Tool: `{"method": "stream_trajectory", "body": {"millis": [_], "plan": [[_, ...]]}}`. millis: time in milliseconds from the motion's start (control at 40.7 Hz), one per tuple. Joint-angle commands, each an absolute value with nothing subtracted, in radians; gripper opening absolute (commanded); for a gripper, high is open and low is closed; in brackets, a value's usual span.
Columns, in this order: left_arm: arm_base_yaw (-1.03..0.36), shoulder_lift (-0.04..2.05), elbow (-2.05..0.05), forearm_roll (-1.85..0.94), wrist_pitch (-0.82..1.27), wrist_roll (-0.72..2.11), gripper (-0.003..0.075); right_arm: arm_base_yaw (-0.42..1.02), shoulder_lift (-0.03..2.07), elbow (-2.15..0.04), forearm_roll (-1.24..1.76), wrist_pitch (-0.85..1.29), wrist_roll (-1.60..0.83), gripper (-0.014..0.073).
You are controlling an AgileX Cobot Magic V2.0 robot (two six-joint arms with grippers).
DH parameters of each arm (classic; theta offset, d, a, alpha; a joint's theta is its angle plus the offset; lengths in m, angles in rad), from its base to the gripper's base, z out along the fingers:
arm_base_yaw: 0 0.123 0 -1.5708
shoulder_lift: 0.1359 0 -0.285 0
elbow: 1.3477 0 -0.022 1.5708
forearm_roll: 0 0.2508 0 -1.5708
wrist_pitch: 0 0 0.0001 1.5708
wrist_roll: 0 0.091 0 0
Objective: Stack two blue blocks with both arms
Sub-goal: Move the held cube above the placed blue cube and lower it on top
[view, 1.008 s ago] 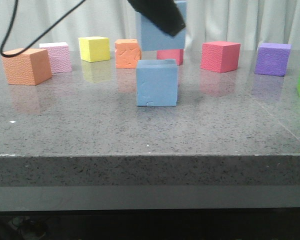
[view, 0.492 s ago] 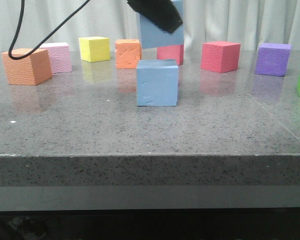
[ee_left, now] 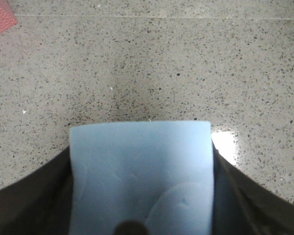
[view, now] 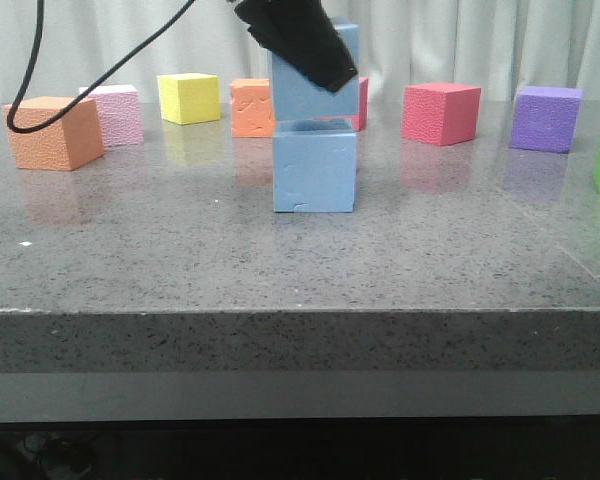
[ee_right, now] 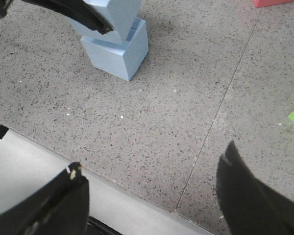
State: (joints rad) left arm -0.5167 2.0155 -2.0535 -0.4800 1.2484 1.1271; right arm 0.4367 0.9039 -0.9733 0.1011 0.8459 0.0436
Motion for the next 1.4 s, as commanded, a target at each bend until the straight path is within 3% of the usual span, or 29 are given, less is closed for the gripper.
{"method": "stream_trajectory", "body": {"millis": [0, 295, 565, 1032, 1376], "plan": [[-0.519, 1.958, -2.078, -0.519, 1.286, 1.143, 0.0318, 0.433, 0.898, -0.998, 0.097, 0.781, 0.043, 0.0547], [-0.519, 1.969, -2.078, -0.53, 1.286, 1.177, 0.0326, 0.433, 0.898, -0.998, 0.097, 0.781, 0.043, 0.0547], [-0.519, 1.969, -2.071, -0.536, 1.286, 1.177, 0.0444, 0.433, 0.898, -0.998, 0.097, 0.781, 0.043, 0.0547], [-0.519, 1.969, -2.071, -0.536, 1.284, 1.177, 0.0561, 0.433, 0.898, -0.998, 0.097, 0.781, 0.043, 0.0547], [-0.519, 1.936, -2.071, -0.54, 1.251, 1.171, 0.057, 0.433, 0.898, -0.998, 0.097, 0.781, 0.043, 0.0547]]}}
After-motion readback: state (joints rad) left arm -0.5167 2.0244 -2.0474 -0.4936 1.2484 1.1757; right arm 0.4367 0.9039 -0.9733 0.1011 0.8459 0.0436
